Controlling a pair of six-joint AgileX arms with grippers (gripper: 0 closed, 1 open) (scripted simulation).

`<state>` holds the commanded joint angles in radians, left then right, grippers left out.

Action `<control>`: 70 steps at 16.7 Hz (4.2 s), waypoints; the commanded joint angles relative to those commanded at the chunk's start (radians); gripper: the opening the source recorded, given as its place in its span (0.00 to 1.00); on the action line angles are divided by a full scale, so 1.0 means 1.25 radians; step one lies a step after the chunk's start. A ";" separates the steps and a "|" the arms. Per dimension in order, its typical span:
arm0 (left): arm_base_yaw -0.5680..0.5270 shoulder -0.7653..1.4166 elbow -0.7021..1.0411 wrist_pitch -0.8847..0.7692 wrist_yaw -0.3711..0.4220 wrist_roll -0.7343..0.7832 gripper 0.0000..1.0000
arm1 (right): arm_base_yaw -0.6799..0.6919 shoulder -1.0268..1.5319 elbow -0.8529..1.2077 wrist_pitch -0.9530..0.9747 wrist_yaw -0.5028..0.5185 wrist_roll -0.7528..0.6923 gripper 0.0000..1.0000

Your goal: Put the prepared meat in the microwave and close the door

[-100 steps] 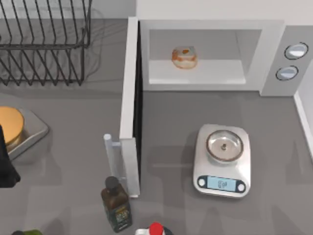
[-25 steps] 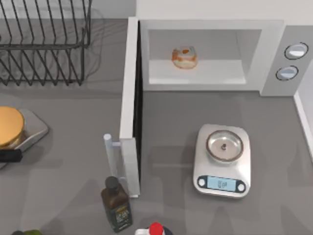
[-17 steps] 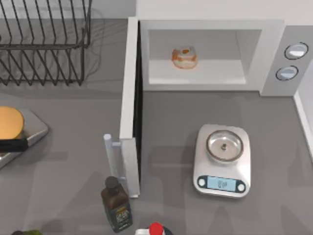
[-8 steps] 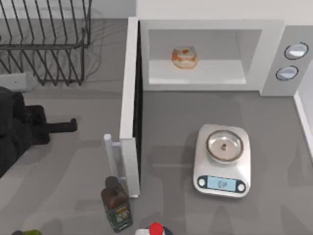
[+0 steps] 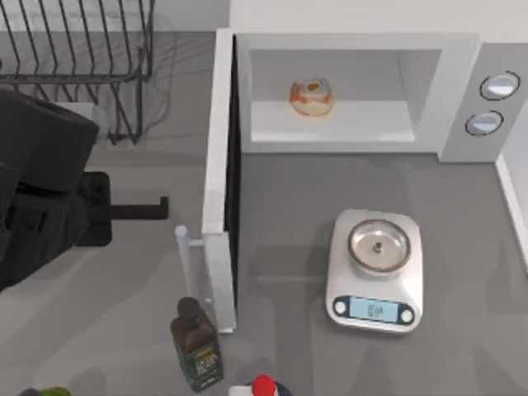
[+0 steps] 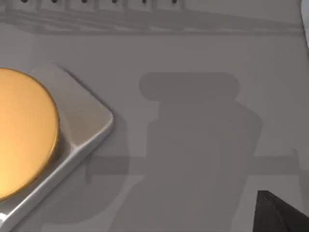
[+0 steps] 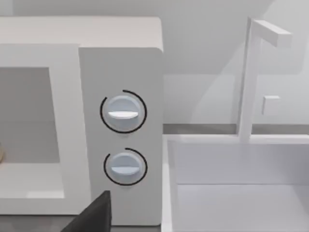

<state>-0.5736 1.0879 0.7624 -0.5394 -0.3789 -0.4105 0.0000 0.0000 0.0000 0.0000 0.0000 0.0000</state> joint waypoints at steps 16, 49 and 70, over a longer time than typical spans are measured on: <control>-0.008 0.084 -0.186 0.291 -0.006 -0.004 0.00 | 0.000 0.000 0.000 0.000 0.000 0.000 1.00; -0.413 0.559 0.291 0.207 -0.235 -0.315 0.00 | 0.000 0.000 0.000 0.000 0.000 0.000 1.00; -0.513 0.855 0.723 0.005 -0.287 -0.423 0.00 | 0.000 0.000 0.000 0.000 0.000 0.000 1.00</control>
<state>-1.2149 2.1563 1.6665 -0.5334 -0.7380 -0.9388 0.0000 0.0000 0.0000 0.0000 0.0000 0.0000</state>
